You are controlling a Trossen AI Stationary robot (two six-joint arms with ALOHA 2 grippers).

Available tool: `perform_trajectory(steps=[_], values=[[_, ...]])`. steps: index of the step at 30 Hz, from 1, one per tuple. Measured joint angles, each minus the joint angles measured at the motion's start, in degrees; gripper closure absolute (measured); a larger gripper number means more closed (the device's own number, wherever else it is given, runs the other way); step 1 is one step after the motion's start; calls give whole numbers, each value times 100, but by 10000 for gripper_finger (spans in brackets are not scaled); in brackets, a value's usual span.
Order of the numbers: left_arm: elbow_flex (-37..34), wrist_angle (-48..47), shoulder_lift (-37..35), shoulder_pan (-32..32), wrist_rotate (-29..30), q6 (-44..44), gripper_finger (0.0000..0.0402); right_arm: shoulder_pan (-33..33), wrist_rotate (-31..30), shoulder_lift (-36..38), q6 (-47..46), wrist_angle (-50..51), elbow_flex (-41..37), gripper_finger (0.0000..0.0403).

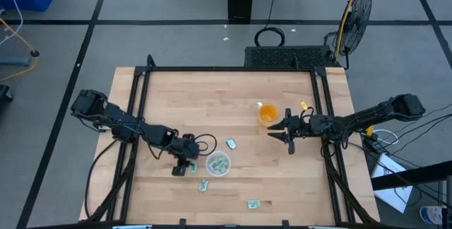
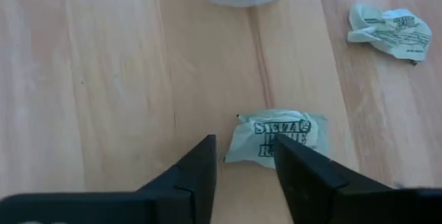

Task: Pick and place items into bin
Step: Put the white stevia packet into the transparent bin

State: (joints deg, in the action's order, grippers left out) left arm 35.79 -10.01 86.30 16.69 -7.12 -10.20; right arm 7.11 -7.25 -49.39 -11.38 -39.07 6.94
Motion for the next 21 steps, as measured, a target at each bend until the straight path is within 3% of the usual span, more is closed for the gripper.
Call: perform_trajectory(steps=[10,21], values=[[38,5,-2,-15,-329,-18,393,0,2,0,8,-21,0,298],[1118,-473,-210,-192,-260,1306,393,0,296,-3,-551,-275,2,298]])
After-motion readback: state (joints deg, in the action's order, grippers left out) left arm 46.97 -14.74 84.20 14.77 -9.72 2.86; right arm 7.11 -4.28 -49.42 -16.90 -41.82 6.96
